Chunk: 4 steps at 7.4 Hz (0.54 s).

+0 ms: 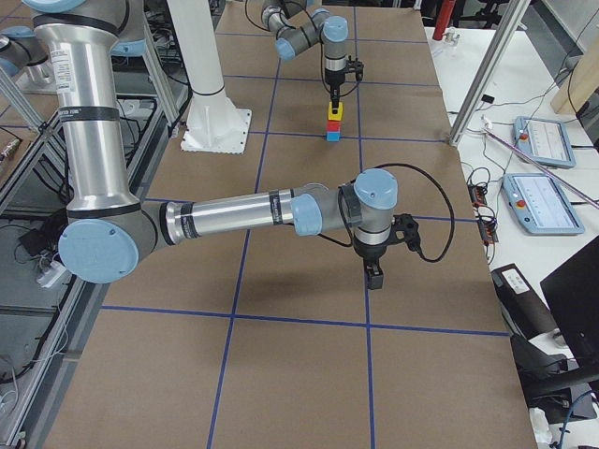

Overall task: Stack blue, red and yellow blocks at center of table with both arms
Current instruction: 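Carry the yellow block with the left gripper onto the red block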

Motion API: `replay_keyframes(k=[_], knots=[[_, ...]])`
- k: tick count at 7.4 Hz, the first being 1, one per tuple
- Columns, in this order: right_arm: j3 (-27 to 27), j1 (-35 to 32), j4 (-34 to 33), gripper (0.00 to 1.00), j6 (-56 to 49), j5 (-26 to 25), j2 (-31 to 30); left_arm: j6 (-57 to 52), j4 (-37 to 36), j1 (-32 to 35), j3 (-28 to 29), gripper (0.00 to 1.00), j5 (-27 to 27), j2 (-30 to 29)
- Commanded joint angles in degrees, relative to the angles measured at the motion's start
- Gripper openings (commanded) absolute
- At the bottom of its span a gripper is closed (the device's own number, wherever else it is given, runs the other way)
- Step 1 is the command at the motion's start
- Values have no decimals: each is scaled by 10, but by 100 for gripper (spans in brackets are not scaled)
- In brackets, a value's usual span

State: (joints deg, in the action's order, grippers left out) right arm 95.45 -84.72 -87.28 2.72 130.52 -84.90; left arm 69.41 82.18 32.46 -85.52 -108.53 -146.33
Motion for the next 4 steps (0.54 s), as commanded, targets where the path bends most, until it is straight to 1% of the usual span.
replay_keyframes(k=[1,2,3,4], knots=[[-1,0,0,100,0,0,0,1,0,-1,0,73,1,0],[-1,0,0,100,0,0,0,1,1,-4,0,81,9,0],[-1,1,0,100,0,0,1,-2,1,-6,-1,100,10,0],[-1,0,0,100,-1,0,2,-11,1,-5,-13,100,9,0]])
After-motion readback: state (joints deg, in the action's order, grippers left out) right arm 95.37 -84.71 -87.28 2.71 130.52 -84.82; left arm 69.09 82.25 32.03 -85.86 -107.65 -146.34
